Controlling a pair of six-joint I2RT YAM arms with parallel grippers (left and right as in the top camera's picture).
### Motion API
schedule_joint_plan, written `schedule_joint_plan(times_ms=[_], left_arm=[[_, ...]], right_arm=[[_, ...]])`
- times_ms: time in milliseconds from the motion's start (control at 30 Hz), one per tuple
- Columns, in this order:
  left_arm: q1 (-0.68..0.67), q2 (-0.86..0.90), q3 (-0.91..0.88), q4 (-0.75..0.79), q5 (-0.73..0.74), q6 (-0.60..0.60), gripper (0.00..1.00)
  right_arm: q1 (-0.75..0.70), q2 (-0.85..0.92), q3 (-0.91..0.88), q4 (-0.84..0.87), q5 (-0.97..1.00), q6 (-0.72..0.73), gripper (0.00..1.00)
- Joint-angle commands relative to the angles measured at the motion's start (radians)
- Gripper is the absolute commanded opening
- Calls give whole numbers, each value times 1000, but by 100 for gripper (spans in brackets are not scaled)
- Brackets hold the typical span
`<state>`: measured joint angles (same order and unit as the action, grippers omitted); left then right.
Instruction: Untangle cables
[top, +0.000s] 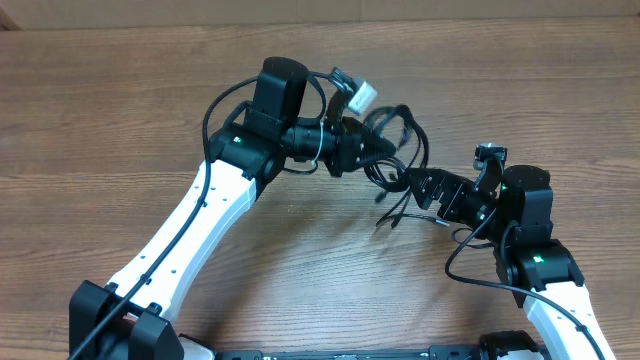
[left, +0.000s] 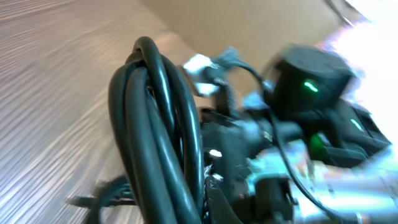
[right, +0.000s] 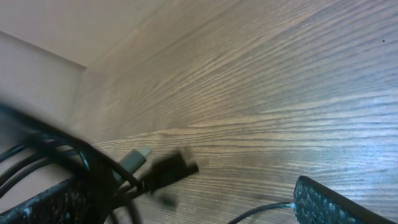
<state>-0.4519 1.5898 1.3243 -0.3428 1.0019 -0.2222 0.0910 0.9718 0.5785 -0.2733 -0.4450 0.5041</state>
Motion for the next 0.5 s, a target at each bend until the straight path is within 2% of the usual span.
schedule_joint_plan(times_ms=[0,67,167,300,367,433,467], left_arm=[[-1,-42,22,45,-364,-326,4],[-28,-42,22,98,-461,-343,4],[-57,-42,22,123,-561,-343,4],[-66,-42,22,122,-645,-343,4],[-66,-42,22,125,-684,-410,4],[-66,-41,21,139,-691,-422,4],[-68,-41,21,138,-691,-422,4]], right_arm=[[-14,6,-16,74,-109,-2,100],[-14,6,-16,145,-225,-1,100],[-14,6,-16,206,-245,150,100],[-14,6,-16,250,-175,515,100],[-13,7,-16,235,-166,786,100],[-12,7,-16,244,-177,948,100],[-11,7,-16,243,-185,978,100]])
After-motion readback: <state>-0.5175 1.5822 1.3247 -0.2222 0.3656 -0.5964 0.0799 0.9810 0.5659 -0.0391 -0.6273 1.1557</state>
